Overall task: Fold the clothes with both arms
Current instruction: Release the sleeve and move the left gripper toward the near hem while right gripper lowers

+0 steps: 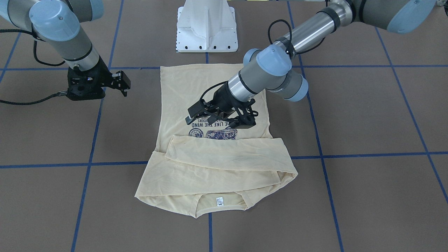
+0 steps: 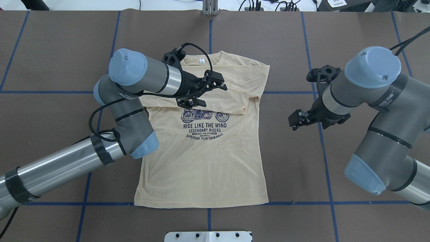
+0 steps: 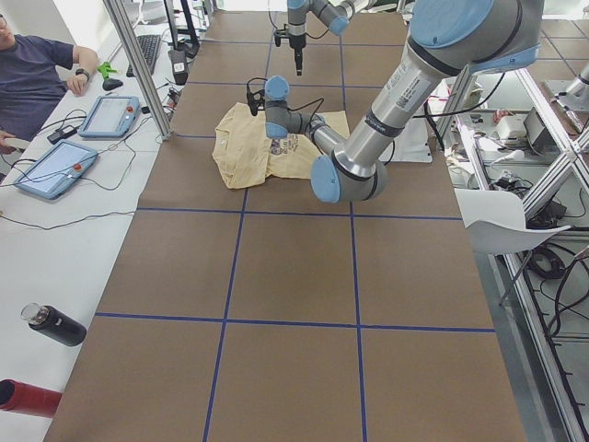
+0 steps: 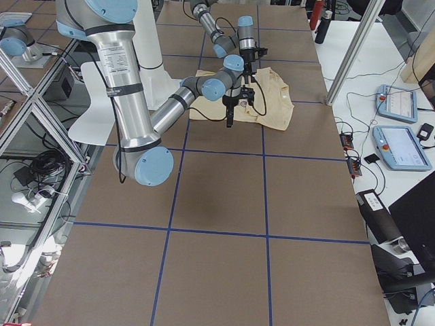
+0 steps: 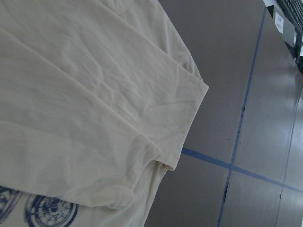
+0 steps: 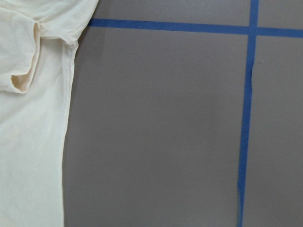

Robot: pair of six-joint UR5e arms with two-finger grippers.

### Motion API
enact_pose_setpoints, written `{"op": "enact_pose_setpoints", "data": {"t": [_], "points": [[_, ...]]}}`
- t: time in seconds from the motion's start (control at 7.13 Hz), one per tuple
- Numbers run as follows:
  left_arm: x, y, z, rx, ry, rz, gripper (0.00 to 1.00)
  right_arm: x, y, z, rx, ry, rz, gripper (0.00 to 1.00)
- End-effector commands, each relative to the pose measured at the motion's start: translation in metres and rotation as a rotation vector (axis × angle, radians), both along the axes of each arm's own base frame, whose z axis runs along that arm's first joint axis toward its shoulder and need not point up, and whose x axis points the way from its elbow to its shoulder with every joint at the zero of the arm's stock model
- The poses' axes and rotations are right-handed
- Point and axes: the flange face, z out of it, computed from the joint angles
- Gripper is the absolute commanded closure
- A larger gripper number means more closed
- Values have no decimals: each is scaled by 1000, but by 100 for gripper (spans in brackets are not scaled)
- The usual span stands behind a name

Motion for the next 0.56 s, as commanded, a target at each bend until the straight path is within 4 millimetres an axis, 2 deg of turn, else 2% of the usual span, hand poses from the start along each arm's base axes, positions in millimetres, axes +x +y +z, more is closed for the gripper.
{"op": "enact_pose_setpoints", "data": {"t": [0.0, 0.14, 0.28, 0.42], "points": [[-72, 36, 13, -31, -81, 5, 0, -41, 42, -9, -43, -52, 24, 0], [-101, 61, 18, -57, -121, 0, 0, -70, 71, -13, -45, -46, 3, 0], [-119, 77, 12, -12, -145, 10, 0, -98, 104, -17, -66, -58, 12, 0], [-135, 91, 25, -3, -175, 17, 0, -115, 125, -20, -63, -75, 16, 0]]}}
